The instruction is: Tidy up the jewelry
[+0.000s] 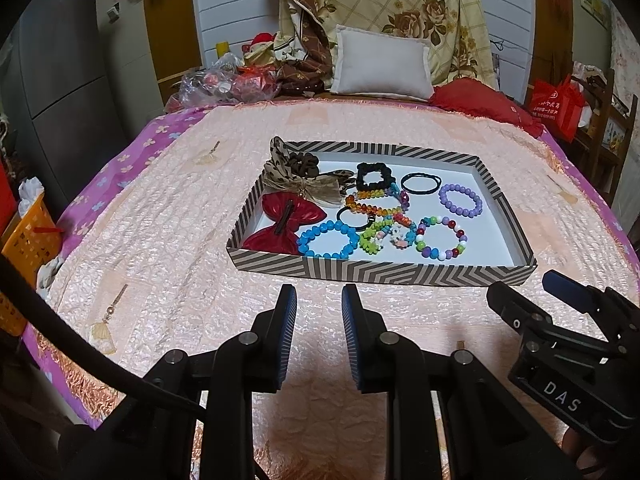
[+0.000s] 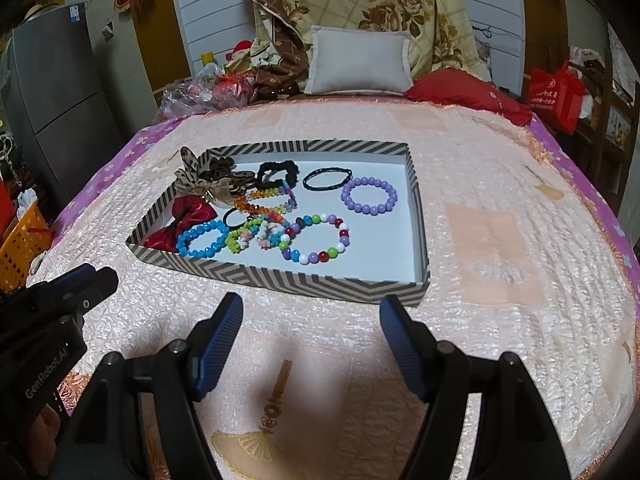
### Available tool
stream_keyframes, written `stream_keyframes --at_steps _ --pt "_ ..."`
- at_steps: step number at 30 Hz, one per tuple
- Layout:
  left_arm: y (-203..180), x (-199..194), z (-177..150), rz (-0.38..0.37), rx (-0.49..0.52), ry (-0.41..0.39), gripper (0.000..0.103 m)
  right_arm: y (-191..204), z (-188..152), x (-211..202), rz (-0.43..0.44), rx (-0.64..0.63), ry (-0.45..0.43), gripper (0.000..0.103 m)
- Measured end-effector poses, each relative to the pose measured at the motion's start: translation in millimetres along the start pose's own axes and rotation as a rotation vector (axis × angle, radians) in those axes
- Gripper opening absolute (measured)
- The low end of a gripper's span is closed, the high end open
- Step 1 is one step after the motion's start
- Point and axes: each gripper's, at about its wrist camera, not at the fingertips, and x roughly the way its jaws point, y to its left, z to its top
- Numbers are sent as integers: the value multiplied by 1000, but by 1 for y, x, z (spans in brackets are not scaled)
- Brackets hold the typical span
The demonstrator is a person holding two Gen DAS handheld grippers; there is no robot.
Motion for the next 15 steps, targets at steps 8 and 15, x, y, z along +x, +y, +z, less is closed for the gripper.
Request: stream_keyframes --at_steps 8,15 --pt "-1 4 -2 -3 6 7 23 0 0 2 -1 -4 7 74" --pt "-1 4 -1 -2 12 -12 24 -1 -1 7 -4 2 9 74"
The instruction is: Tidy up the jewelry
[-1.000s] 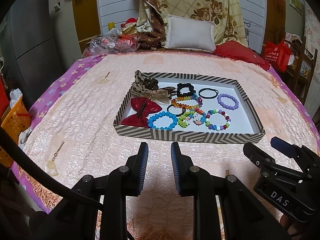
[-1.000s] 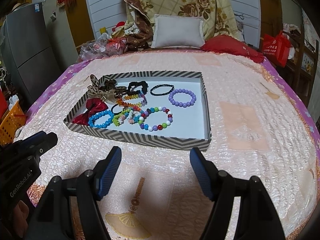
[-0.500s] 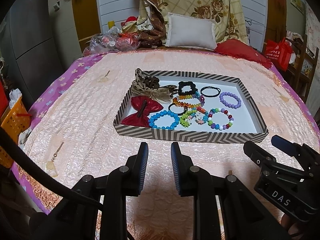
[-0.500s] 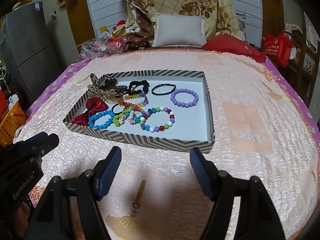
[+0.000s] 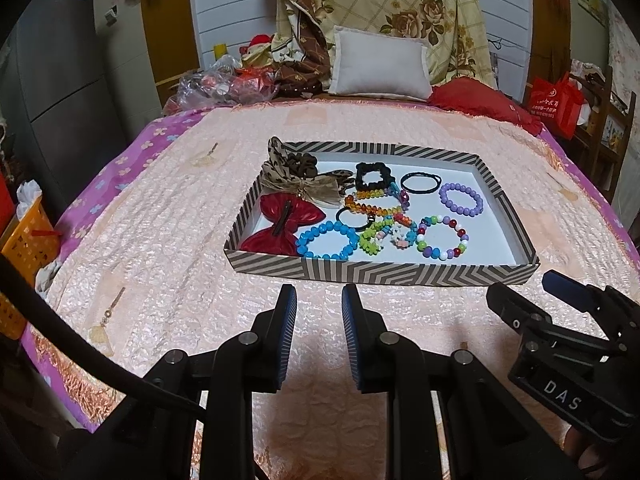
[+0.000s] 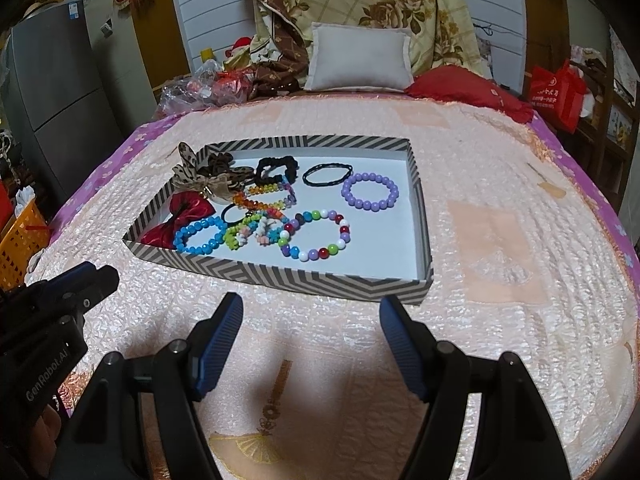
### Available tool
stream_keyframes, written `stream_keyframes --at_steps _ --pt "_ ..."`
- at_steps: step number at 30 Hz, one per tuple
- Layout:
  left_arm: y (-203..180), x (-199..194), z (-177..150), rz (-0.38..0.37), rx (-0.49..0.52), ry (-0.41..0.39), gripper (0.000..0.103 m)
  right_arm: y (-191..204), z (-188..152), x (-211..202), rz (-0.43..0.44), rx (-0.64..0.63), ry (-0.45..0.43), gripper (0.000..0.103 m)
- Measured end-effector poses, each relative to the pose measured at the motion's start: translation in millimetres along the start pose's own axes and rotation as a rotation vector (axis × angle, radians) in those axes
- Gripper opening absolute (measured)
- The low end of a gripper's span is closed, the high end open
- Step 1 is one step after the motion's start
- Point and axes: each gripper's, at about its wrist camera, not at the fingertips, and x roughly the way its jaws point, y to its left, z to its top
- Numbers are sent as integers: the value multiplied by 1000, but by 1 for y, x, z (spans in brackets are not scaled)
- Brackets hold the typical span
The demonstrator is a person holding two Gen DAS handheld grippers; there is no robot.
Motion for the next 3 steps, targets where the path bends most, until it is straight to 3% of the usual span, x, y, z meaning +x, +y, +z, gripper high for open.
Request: stream_keyframes --at_steps 3 --pt "4 5 1 -29 -15 22 24 -7 0 2 -4 11 1 74"
